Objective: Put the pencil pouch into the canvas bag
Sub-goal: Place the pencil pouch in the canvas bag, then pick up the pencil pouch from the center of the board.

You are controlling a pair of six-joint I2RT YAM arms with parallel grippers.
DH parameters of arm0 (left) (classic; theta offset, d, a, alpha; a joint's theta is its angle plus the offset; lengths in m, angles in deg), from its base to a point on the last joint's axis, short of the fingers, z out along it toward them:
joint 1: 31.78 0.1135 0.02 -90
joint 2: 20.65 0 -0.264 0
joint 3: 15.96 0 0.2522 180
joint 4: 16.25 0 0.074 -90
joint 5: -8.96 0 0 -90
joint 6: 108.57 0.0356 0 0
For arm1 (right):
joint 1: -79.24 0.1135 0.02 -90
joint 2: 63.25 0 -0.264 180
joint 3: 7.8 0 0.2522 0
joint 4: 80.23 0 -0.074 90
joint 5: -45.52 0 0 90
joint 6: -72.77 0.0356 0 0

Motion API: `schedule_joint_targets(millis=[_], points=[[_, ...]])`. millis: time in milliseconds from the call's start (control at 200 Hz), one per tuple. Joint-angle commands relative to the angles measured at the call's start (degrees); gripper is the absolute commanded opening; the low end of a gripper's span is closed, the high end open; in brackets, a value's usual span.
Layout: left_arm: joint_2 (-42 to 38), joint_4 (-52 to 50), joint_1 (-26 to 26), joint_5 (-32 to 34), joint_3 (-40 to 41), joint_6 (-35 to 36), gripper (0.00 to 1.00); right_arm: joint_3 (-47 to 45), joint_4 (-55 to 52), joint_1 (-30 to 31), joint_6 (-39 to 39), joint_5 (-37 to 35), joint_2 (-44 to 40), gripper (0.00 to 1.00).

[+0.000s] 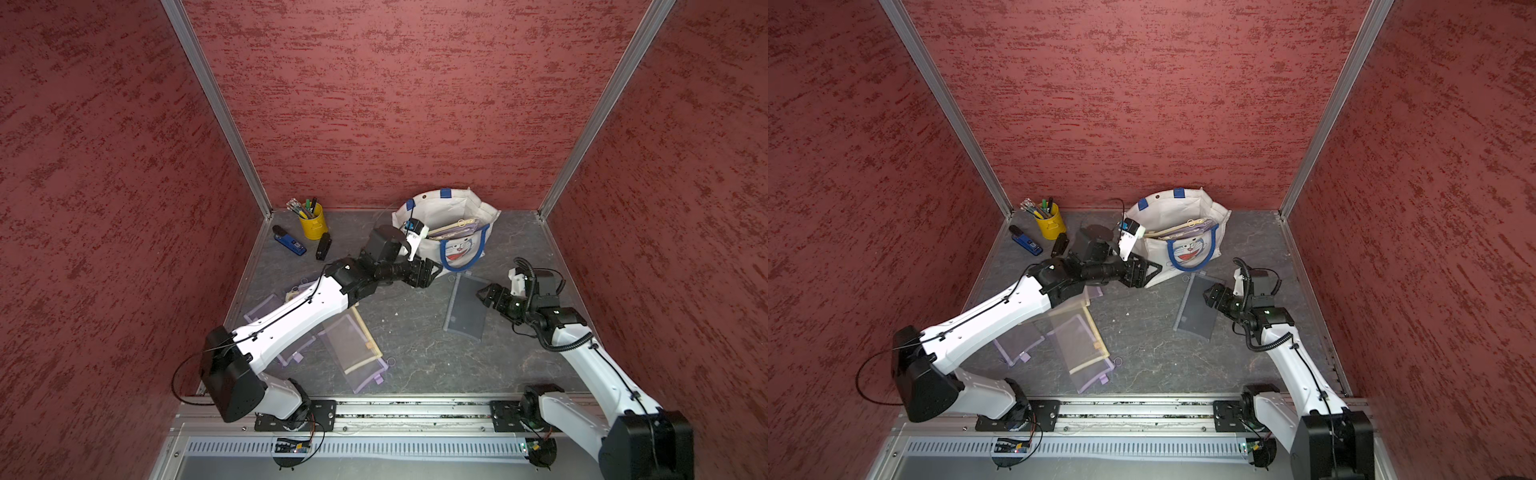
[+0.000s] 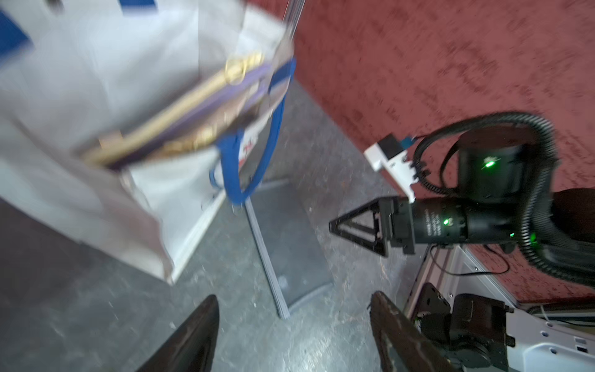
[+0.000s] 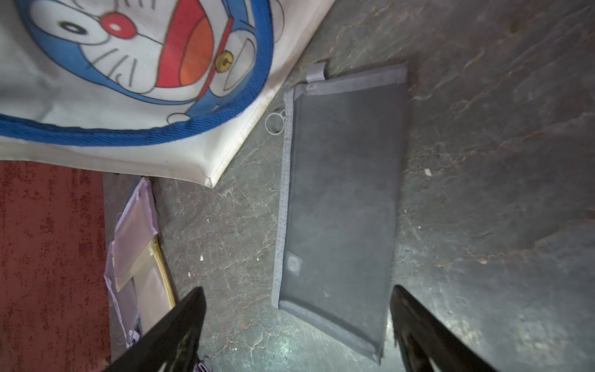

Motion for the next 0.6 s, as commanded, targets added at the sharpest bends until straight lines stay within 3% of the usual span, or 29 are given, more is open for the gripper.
schedule_joint_targets(millis=[0,205,596], points=[[3.11,6.28,-0.68,-5.23,5.35,-12.81,0.75,-1.58,8.17,0.11,0.75,0.73,3.05,0.89],[12.46,12.0,-2.98,-4.6,7.51,-18.02,0.73,-5.62,16.59,-1.0,2.45,2.32,9.27,0.88],[32.85,16.94,-4.69,-8.27,-1.59,-21.18,0.72,-10.75,28.13,-2.72,4.38,6.12,16.54,0.86]])
